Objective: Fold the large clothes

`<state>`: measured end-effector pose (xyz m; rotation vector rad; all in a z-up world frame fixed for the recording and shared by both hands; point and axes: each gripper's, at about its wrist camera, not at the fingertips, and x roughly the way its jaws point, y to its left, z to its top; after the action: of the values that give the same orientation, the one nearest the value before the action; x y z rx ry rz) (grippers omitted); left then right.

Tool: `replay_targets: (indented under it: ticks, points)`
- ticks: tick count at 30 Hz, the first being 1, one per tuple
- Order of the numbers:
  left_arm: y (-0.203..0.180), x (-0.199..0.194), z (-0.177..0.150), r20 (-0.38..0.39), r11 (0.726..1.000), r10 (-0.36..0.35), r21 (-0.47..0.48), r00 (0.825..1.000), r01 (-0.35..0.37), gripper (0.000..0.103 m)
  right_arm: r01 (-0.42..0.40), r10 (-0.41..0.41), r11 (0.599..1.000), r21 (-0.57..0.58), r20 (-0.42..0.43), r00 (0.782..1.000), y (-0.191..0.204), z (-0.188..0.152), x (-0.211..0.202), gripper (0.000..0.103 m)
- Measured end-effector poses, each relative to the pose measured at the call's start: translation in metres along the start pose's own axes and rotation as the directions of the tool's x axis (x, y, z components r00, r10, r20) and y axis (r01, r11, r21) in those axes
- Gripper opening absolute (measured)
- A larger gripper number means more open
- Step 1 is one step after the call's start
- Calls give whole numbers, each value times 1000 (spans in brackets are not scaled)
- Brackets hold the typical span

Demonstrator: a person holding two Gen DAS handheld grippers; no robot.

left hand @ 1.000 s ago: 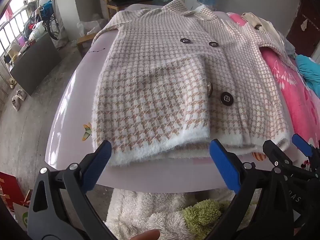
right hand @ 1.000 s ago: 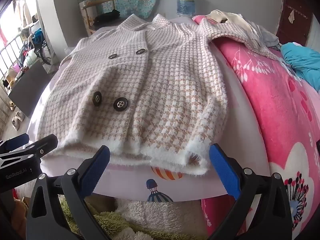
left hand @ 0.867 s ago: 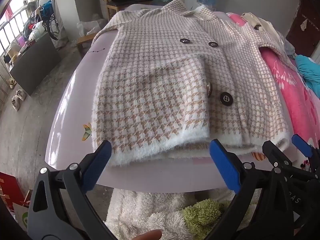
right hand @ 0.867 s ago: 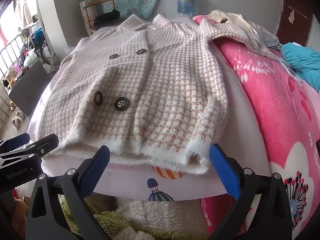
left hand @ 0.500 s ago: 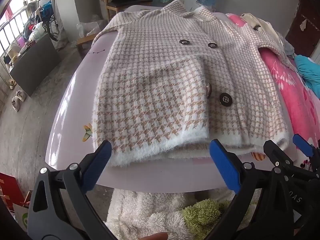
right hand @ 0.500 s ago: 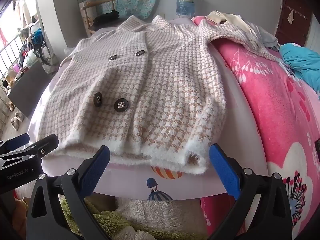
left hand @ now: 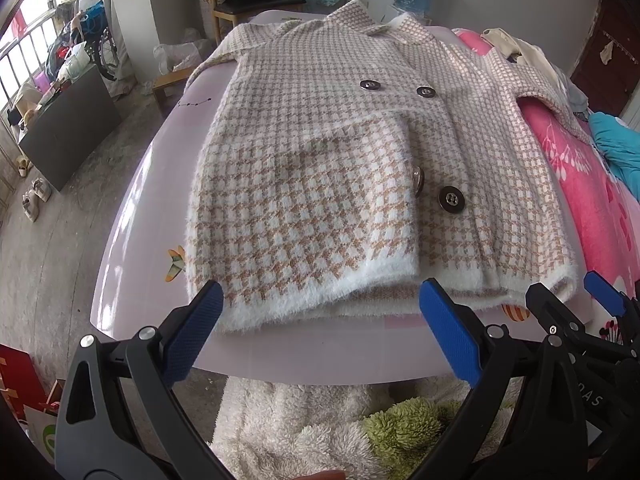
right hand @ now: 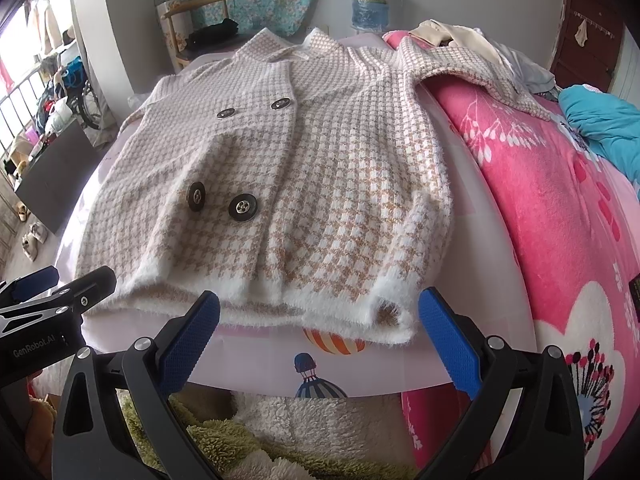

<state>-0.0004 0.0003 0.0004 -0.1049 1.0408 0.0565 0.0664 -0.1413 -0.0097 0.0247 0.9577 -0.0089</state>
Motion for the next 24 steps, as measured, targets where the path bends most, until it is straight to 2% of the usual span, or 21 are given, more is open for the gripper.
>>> replay_targets:
  ticks: [24]
  points:
    - [1, 0, 0, 1, 1000, -4, -2, 1000, 4, 95, 2, -2, 1000, 2, -3, 1000, 0, -1, 0, 97]
